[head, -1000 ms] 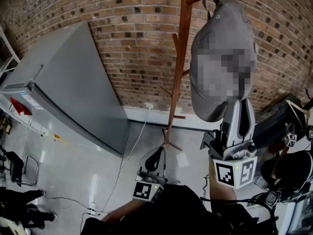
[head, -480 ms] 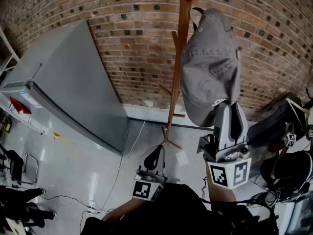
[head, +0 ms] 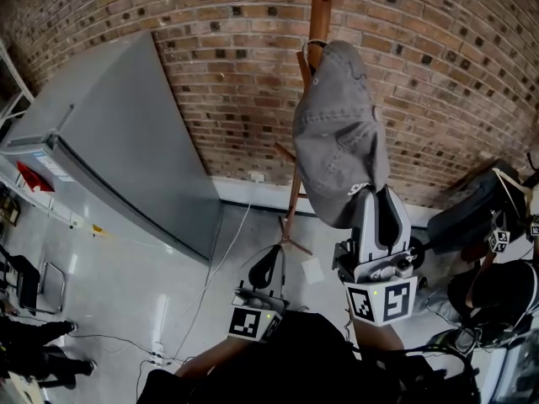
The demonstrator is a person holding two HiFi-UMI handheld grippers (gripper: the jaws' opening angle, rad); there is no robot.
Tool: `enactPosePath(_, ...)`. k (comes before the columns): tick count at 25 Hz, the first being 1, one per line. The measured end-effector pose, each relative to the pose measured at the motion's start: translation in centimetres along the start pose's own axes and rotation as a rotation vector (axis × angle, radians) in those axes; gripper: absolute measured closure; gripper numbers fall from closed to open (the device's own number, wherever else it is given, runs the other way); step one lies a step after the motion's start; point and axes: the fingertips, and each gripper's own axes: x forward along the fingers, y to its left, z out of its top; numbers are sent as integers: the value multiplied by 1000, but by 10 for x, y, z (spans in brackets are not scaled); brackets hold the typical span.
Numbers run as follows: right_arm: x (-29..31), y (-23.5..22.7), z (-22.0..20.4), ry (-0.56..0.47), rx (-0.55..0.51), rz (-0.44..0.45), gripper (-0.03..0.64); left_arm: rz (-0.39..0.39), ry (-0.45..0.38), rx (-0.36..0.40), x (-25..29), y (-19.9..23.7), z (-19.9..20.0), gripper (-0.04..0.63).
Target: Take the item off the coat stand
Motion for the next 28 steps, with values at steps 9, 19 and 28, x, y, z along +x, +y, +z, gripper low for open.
enactPosePath(9,-12,0,-29,76,-4,-6,543,3,-16,-11,4,-3,4,578)
enactPosePath(19,-31,-2,-51,129,-14,-31,543,7,-9,-23,4,-6,-1,580)
enactPosePath(28,-38,-8,-60,152,-20,-50,543,7,5,-21,3,-11,-6,578)
